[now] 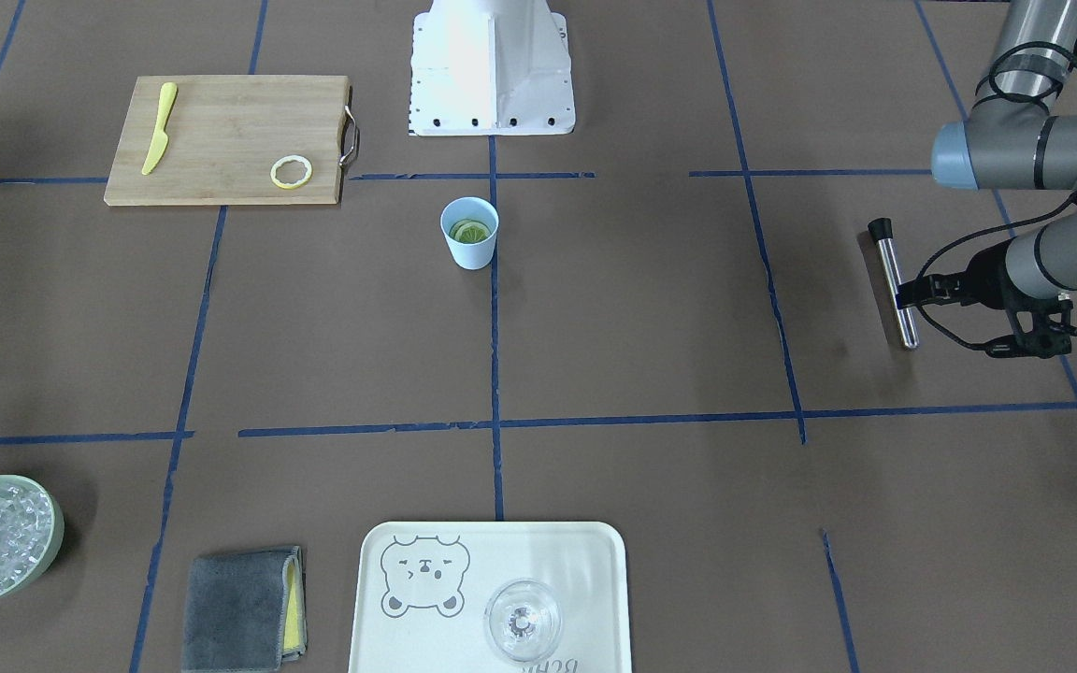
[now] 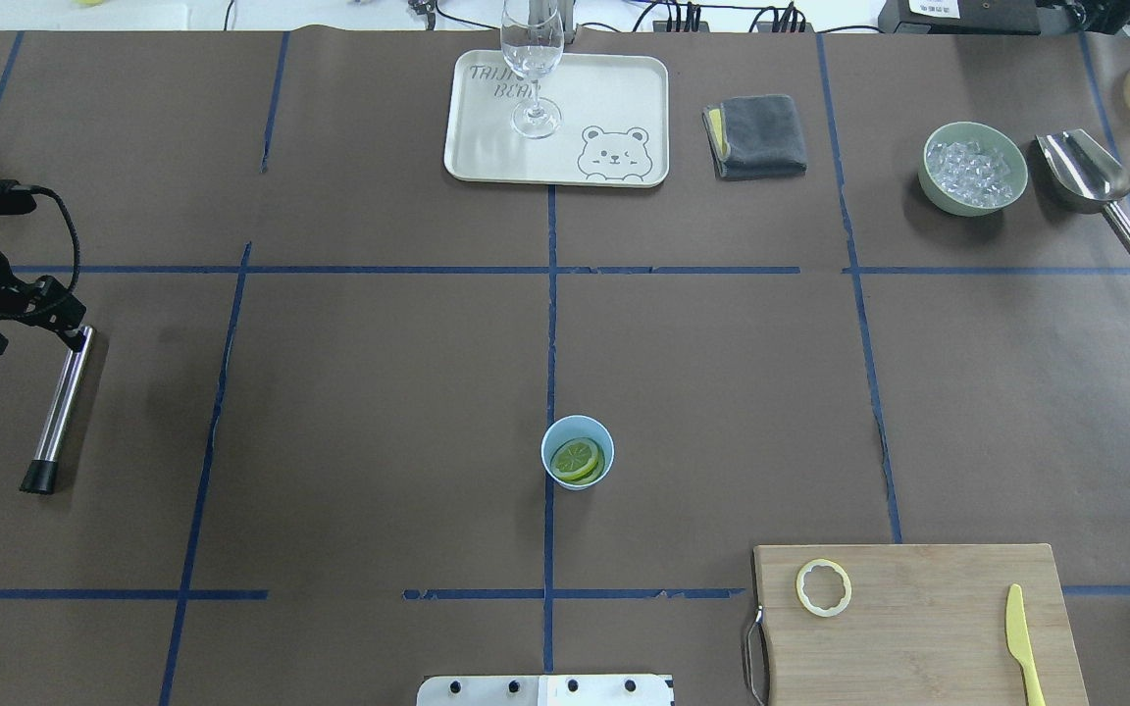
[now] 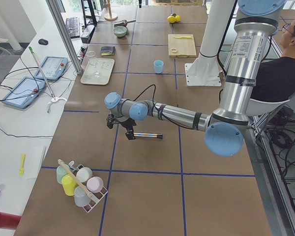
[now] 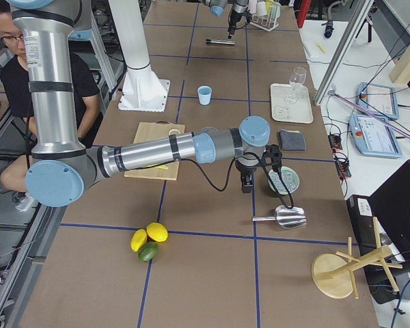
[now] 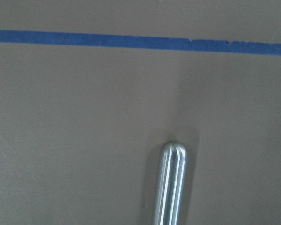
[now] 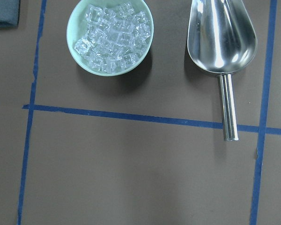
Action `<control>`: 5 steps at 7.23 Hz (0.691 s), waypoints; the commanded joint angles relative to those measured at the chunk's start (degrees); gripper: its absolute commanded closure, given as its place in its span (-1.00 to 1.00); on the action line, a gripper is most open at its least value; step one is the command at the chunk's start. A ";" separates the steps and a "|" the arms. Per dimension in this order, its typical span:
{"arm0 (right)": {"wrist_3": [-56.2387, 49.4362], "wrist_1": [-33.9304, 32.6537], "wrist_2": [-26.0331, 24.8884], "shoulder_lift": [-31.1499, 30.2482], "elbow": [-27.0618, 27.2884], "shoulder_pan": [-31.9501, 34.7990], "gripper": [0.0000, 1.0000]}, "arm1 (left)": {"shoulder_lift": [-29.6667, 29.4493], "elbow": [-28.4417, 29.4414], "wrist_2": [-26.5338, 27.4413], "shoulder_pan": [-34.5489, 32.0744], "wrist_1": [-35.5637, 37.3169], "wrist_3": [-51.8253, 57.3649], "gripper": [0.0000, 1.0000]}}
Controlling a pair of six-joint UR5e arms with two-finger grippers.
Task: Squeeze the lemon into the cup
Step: 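Reach the left gripper to the metal muddler and grasp its top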
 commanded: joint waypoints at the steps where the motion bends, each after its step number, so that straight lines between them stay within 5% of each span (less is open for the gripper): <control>1: 0.28 0.00 0.03 -0.10 0.02 0.05 -1.00 | 0.15 2.32 0.35 2.31 -3.95 -0.30 -1.00; 3: 0.28 0.00 -0.15 0.16 0.11 0.31 -1.00 | 0.15 2.86 0.44 3.01 -4.31 -0.21 -0.95; 5: 0.19 0.00 -0.24 0.34 0.29 0.49 -1.00 | 0.15 3.03 0.43 3.02 -4.31 -0.21 -0.36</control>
